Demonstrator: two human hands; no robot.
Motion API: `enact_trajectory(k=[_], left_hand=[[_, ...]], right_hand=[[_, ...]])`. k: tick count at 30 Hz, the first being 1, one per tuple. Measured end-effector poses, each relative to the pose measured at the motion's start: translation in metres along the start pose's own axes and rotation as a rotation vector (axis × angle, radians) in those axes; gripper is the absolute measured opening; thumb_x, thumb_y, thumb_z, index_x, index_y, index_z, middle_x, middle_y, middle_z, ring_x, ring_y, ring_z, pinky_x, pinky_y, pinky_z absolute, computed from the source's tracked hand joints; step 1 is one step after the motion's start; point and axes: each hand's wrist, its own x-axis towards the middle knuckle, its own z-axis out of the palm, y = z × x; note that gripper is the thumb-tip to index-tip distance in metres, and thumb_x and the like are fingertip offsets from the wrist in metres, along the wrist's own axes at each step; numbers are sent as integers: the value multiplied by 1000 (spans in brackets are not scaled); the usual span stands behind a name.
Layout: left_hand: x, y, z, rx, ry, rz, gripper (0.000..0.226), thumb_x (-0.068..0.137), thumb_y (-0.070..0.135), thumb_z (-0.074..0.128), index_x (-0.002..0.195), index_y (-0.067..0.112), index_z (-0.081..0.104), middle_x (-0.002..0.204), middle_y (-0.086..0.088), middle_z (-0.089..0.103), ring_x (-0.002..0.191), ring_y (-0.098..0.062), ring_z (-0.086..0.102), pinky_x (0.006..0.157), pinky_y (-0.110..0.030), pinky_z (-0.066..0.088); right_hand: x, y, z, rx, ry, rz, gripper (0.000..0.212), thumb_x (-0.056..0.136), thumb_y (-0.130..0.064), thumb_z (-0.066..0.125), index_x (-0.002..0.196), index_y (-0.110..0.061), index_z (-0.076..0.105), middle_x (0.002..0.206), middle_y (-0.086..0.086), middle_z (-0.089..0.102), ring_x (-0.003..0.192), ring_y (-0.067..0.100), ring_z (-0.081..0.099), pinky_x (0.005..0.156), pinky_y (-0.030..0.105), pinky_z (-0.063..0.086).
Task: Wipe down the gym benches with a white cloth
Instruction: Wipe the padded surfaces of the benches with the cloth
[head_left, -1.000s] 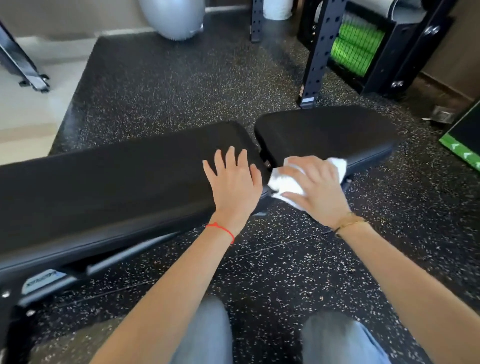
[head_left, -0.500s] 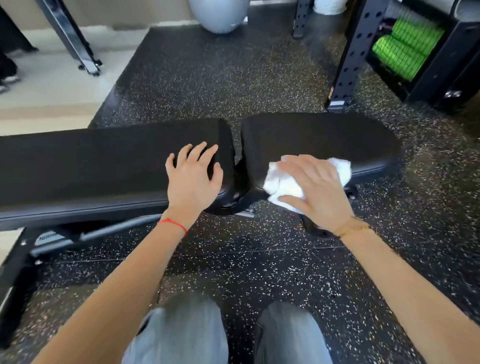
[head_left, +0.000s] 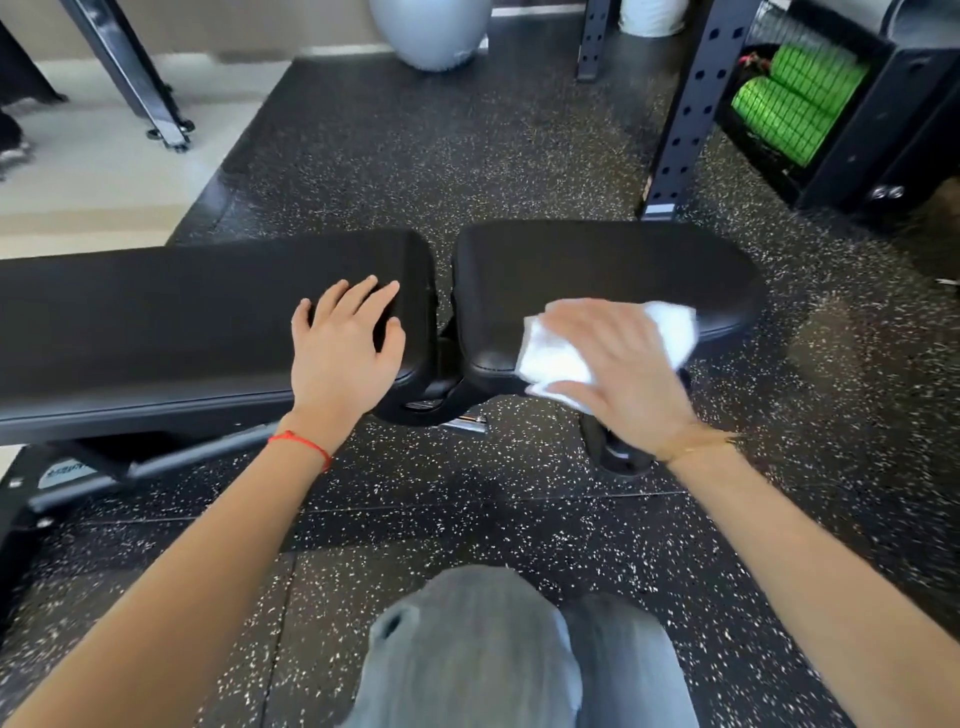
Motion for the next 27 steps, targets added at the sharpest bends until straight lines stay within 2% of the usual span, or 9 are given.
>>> enact_trajectory(k=[3,5,10,12,16,19,21,24,27], left_hand=[[0,0,-1,10,-3,3,42,99,32,43,139,29,51,149,3,48,142,-23,36,118,-53,22],[0,-1,-2,7,-8,5,41,99,33,43,140,29,51,149,3,47,143,-23,35,118,-52,22],[0,1,-1,8,-16,-5,42,99,32,43,140,29,50,149,3,47,143,-24,34,118,-53,20],[1,3,0,2,-16,-9,42,99,30,44,140,29,51,149,3,48,143,-25,34,118,-54,19],[1,2,0,11,-16,-2,42,99,31,44,140,29,51,149,2,48,142,-25,35,118,-55,21],[1,-1,0,5,-19,1,42,99,32,43,141,30,49,149,3,47,143,-24,34,118,-54,21],[0,-2,0,1,-17,8,42,99,33,43,141,31,49,149,3,47,143,-24,35,118,-54,22],[0,-1,0,3,-15,3,42,99,33,44,141,30,50,149,3,47,143,-24,35,118,-54,22],[1,2,1,12,-24,-5,43,99,31,44,141,30,50,150,3,47,143,-25,34,118,-55,20]], right_hand=[[16,-32,10,-23,1,-111,67,94,-66,44,148,-26,39,151,-7,41,138,19,37,116,41,24],[9,-17,6,-21,-25,-146,68,95,-67,40,150,-26,35,155,-8,36,141,18,34,118,39,21],[-21,52,-10,2,-32,77,71,92,-72,35,149,-30,33,155,-9,34,141,22,34,114,40,21],[-14,37,-7,-8,-18,63,71,91,-72,37,148,-29,35,154,-8,36,141,22,34,113,42,21],[13,-33,12,0,2,-93,69,92,-68,44,148,-27,38,153,-8,38,140,21,35,116,43,22],[9,-22,9,3,-43,-169,70,94,-64,45,152,-28,32,158,-10,31,145,18,30,120,41,20],[-6,11,-1,61,-62,-81,71,93,-68,42,152,-32,28,158,-12,28,146,18,26,120,46,21],[-27,64,-18,94,-74,116,72,91,-71,37,150,-31,31,156,-9,32,145,22,27,119,49,20],[-20,58,-23,61,-78,103,71,91,-69,37,148,-27,36,153,-6,37,144,25,29,120,48,16]])
